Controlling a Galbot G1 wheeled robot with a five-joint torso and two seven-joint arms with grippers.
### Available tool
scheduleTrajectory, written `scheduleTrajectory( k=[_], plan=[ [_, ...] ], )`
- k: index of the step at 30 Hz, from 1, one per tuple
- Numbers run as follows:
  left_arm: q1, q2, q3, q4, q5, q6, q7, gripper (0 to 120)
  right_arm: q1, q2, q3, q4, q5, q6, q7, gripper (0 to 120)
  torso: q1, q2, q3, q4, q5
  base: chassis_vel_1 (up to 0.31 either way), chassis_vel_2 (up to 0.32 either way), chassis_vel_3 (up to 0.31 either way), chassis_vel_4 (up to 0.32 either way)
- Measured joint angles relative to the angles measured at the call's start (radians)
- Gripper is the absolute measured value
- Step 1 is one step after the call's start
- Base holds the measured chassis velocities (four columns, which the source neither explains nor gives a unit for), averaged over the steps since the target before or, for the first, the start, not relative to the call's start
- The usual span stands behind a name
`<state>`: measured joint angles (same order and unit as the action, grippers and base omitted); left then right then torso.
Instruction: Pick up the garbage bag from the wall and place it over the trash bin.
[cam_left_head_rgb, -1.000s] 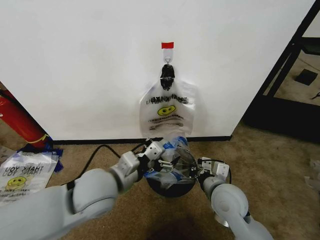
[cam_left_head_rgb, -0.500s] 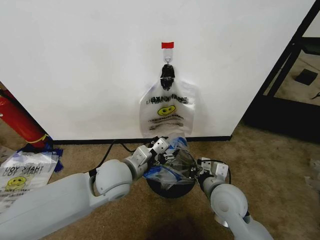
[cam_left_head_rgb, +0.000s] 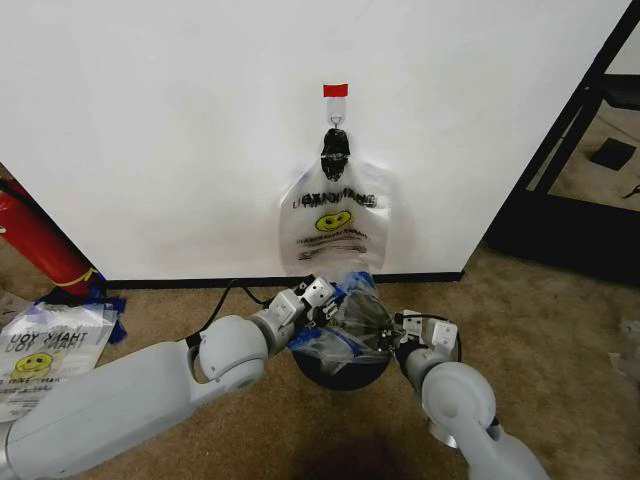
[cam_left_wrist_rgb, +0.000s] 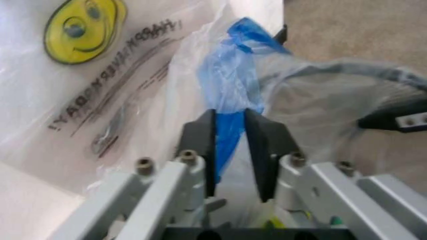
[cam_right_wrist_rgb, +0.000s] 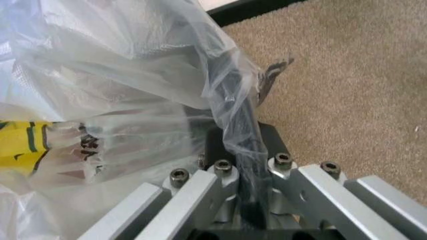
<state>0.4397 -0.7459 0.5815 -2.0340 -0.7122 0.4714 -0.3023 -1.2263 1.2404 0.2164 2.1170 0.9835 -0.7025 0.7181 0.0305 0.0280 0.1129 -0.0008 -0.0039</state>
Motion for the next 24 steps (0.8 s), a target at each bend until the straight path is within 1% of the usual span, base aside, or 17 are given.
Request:
scheduleTrajectory(
  k=[1,4,7,8,11,13,16,18,22,24],
  plan=[
    [0.001,-0.002,-0.003,0.001,0.000,-0.002,-0.007,9,-0.002,0.001,0.000,0.000,0.000,0.000,0.000,0,0.000,0.000,0.000,0.0000,0.0000,0.000,0.000,0.000,0.000],
    [0.001,-0.007,-0.012,-0.002,-0.016,-0.009,-0.025,0,-0.003,0.002,0.001,0.000,0.000,-0.001,0.000,0,0.000,0.000,0.000,0.0000,0.0001,0.000,0.000,0.000,0.000],
    [-0.004,-0.012,-0.016,-0.004,-0.039,-0.010,-0.038,0,-0.004,0.003,0.001,0.000,-0.001,-0.001,0.000,0,0.000,0.000,0.000,0.0000,0.0000,0.000,0.000,0.000,0.000],
    [-0.024,-0.034,-0.029,0.009,-0.112,0.004,-0.073,0,-0.010,0.004,0.000,0.005,-0.001,-0.001,-0.001,0,0.000,0.000,0.000,0.0000,0.0001,0.000,0.000,0.000,0.000],
    [-0.053,-0.060,-0.039,0.066,-0.178,0.048,-0.104,0,-0.025,-0.001,0.000,0.017,-0.002,-0.002,-0.008,0,0.000,0.000,0.000,-0.0001,0.0001,0.000,0.000,0.000,0.000],
    [-0.058,-0.063,-0.039,0.079,-0.187,0.059,-0.108,0,-0.029,-0.003,0.001,0.020,-0.003,-0.003,-0.011,0,0.000,0.000,0.000,-0.0001,0.0001,0.000,0.000,0.000,0.000],
    [-0.071,-0.085,-0.038,0.139,-0.204,0.104,-0.124,0,-0.046,-0.011,0.002,0.032,-0.014,-0.006,-0.030,0,0.000,0.000,0.000,-0.0001,0.0000,0.000,0.000,0.000,0.000],
    [-0.073,-0.087,-0.039,0.157,-0.212,0.136,-0.131,0,-0.049,-0.011,0.002,0.036,-0.016,-0.006,-0.031,0,0.000,0.000,0.000,-0.0002,-0.0001,0.000,0.000,0.000,0.000],
    [-0.056,-0.069,-0.060,0.147,-0.215,0.157,-0.132,0,-0.049,-0.011,0.006,0.037,-0.017,-0.006,-0.031,0,0.000,0.000,0.000,-0.0001,0.0001,0.000,0.000,0.000,0.000],
    [-0.019,-0.050,-0.101,0.092,-0.220,0.156,-0.127,0,-0.049,-0.010,0.011,0.036,-0.017,-0.004,-0.032,0,0.000,0.000,0.000,0.0001,-0.0002,0.000,0.000,0.000,0.000]
  ],
)
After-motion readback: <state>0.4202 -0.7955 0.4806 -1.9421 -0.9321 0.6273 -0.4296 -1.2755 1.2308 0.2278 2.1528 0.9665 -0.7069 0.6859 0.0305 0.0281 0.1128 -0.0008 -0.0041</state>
